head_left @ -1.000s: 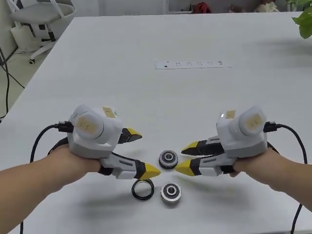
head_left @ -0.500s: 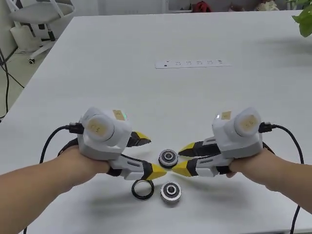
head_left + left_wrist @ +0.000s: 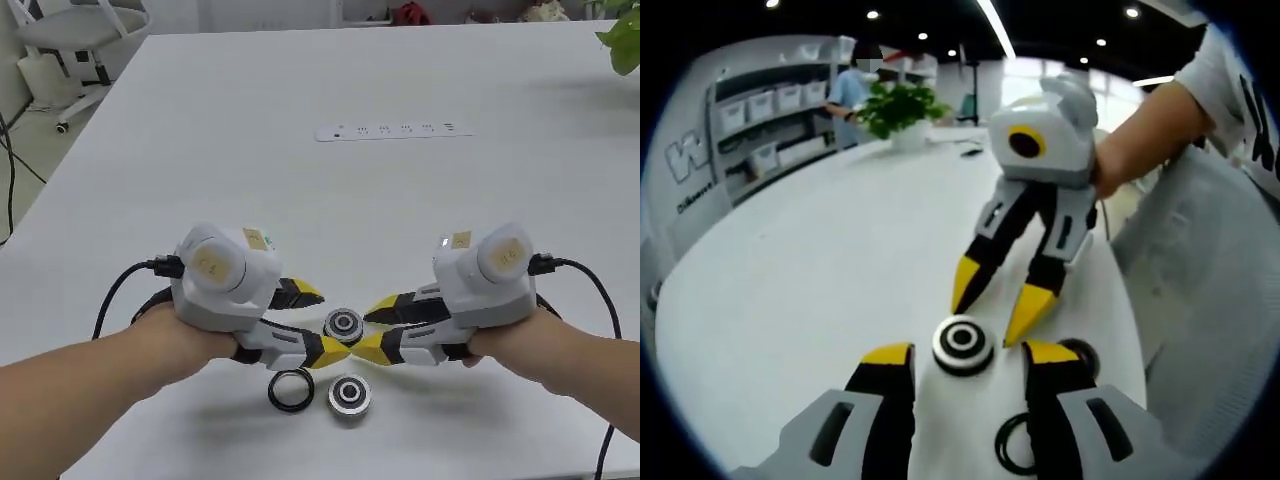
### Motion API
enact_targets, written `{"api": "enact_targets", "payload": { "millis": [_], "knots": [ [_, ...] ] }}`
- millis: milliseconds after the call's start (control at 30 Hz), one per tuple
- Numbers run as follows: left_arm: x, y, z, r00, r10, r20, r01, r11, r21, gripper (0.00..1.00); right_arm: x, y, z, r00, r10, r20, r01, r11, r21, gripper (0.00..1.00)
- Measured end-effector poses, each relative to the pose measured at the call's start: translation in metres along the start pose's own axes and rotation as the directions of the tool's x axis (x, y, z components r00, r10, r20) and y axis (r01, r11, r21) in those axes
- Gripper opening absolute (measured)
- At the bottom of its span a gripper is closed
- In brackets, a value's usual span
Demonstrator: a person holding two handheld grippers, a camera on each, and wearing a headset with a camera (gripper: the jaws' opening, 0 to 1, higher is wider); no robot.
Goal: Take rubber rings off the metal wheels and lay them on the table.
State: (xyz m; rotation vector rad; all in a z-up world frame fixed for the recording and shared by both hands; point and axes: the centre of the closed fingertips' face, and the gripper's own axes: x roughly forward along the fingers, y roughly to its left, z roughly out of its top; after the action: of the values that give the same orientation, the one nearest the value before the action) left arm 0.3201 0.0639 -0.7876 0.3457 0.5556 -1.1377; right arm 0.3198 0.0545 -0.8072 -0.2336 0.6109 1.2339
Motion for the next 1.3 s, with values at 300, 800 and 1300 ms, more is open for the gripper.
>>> {"api": "enact_targets", "payload": {
  "millis": [300, 800, 1300],
  "knots": [
    [0.004, 0.000, 0.003, 0.9999, 0.000, 0.012, 0.000, 1.000, -0.018, 0.35, 0.000, 0.000, 0.000, 1.0000, 0.002, 0.006, -0.003, 1.000, 0.011, 0.28],
    [0.012, 0.001, 0.004, 0.9999, 0.012, 0.008, -0.012, 1.000, -0.014, 0.21, 0.000, 0.000, 0.000, 1.0000, 0.001, 0.009, -0.001, 1.000, 0.012, 0.28],
    [0.013, 0.003, 0.002, 0.9996, 0.029, 0.008, -0.029, 1.000, -0.009, 0.17, 0.003, 0.003, 0.002, 0.9998, 0.011, 0.015, -0.011, 1.000, 0.008, 0.28]
  ]
}}
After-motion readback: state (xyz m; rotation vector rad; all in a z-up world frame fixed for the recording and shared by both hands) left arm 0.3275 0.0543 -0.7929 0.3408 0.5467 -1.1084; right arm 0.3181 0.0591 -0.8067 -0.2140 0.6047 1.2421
